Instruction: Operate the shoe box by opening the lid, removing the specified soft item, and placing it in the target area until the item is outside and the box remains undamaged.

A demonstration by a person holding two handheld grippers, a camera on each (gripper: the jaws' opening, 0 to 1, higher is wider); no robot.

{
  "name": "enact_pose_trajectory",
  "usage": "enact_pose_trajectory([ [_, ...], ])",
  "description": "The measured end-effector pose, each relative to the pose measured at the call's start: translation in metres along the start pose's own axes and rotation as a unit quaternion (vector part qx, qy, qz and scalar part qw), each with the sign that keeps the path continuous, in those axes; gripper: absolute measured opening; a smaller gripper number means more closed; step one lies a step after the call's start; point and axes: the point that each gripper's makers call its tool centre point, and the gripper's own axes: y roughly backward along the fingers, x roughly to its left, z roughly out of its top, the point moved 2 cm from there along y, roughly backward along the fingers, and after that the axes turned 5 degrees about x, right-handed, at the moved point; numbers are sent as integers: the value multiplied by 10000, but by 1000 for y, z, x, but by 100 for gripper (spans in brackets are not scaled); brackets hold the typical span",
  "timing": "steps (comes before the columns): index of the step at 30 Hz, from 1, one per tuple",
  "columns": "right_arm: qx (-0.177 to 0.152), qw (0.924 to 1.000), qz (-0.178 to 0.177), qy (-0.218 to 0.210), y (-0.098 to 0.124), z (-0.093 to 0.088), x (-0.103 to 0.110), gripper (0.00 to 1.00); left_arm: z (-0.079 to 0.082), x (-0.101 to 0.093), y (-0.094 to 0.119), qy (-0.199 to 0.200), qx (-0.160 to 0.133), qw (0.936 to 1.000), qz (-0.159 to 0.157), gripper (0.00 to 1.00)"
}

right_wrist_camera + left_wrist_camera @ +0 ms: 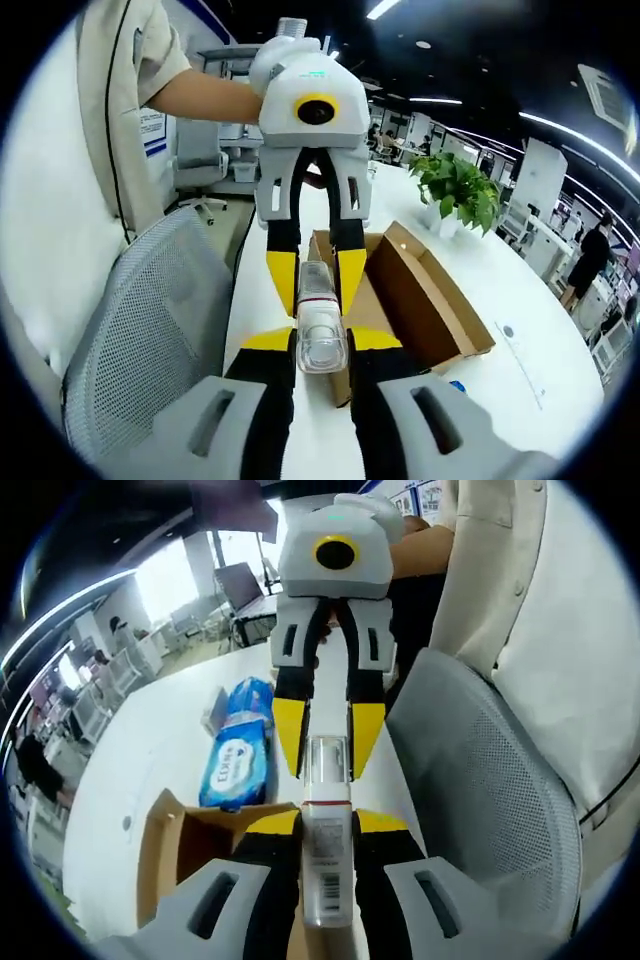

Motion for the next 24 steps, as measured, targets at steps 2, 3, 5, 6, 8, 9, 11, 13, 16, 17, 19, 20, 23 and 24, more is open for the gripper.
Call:
enact_pose_trajectory([
  [2, 29, 10000, 24, 35, 0, -1, 1, 17, 0, -1, -1, -9, 14, 10000, -18, 17],
  [3, 43, 10000, 28, 42, -1, -1, 1, 17, -1, -1, -2, -12, 18, 10000, -17, 17],
  [5, 77, 10000, 21, 36, -1, -2, 1, 17, -1, -1, -3, 1, 9, 10000, -3, 18],
  [6, 127, 9999, 47, -8, -1, -2, 1, 16, -1, -1, -3, 12, -1, 10000, -4, 18],
  [8, 214, 9997, 71, -89, -1, -3, 1, 16, -1, -2, -5, 33, 6, 10000, -10, 18],
  [9, 273, 9994, 89, -172, 0, -3, 0, 16, -1, -1, -5, 40, 13, 10000, -14, 18],
  [11, 325, 9993, 67, -197, 0, -3, -2, 15, 0, 0, -6, 46, 6, 10000, 22, 18],
  [13, 361, 9991, 51, -226, 1, -3, -5, 15, 0, 2, -6, 67, -6, 10000, 71, 18],
  [16, 399, 9989, 59, -244, 3, -2, -7, 15, 3, 5, -5, 90, -52, 9999, 114, 18],
  [17, 418, 9988, 61, -233, 4, -2, -8, 15, 4, 6, -5, 92, -73, 9998, 133, 18],
  [19, 478, 9987, 55, -159, 7, 0, -11, 15, 6, 9, -5, 78, -114, 9997, 200, 18],
  [20, 510, 9986, 48, -120, 9, 1, -13, 15, 7, 10, -5, 69, -116, 9997, 217, 18],
  [23, 593, 9982, 43, -30, 13, 3, -19, 15, 11, 15, -6, -25, -137, 9993, 333, 18],
  [24, 634, 9980, 41, 22, 14, 3, -21, 15, 12, 16, -6, -44, -145, 9992, 358, 18],
])
